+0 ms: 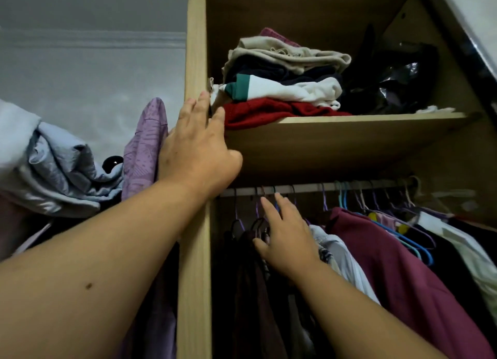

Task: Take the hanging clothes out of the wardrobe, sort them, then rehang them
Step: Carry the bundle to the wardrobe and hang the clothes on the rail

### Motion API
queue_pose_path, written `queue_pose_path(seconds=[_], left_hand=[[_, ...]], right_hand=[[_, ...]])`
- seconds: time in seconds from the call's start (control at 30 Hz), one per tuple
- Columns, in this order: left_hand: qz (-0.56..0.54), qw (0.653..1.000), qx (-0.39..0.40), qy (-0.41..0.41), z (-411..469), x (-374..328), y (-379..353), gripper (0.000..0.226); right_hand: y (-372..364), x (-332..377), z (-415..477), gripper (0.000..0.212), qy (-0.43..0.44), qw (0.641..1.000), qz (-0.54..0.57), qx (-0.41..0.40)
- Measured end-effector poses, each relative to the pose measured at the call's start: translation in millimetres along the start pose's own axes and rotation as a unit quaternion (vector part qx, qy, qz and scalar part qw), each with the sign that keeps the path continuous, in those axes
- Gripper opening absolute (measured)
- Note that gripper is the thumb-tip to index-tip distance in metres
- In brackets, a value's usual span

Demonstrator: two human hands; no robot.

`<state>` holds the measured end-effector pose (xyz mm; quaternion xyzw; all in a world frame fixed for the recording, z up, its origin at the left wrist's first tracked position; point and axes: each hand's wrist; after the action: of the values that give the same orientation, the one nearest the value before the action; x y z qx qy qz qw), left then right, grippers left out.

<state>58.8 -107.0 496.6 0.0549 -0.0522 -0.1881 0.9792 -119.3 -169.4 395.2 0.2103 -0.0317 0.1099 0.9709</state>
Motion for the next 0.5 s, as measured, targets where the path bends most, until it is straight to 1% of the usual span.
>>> queue_pose_path(seconds=[0.1,0.17,0.27,0.37,0.5], left_hand=[[0.061,0.997,0.021,-0.046,-20.7,-12.5,-4.2,0.079],[0.064,0.995,0.046,-0.067,-34.6,-31.8,-4.8,0.08],[-0.002,0.992,0.069,-0.106,-54.0,-74.9,-2.5,0.08],[-0.08,0.98,0.081,-0.164,-74.8,-131.8,0.5,0.078],[-0.133,0.965,0.097,-0.202,-103.0,-210.4,-10.0,0.079]], right_hand=[[28.4,-12.4,-18.6,0.079,0.022,0.999,-0.025,-0.019],[51.5,-25.7,-33.4,0.075,0.034,0.997,-0.057,-0.028],[88.4,-52.6,-56.0,0.069,0.039,0.994,-0.083,-0.054],[127.9,-89.5,-82.7,0.064,0.012,0.995,-0.089,-0.036],[181.2,-151.6,-120.4,0.061,0.001,0.991,-0.127,-0.038]])
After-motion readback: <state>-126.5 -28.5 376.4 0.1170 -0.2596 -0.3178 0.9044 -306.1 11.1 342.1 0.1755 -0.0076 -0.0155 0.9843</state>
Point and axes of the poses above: each hand's wrist, its own z-axis towards the middle knuckle, its own y-axis out of the back of the hand, x = y × z, and after that the axes turned 9 degrees about z, right-handed
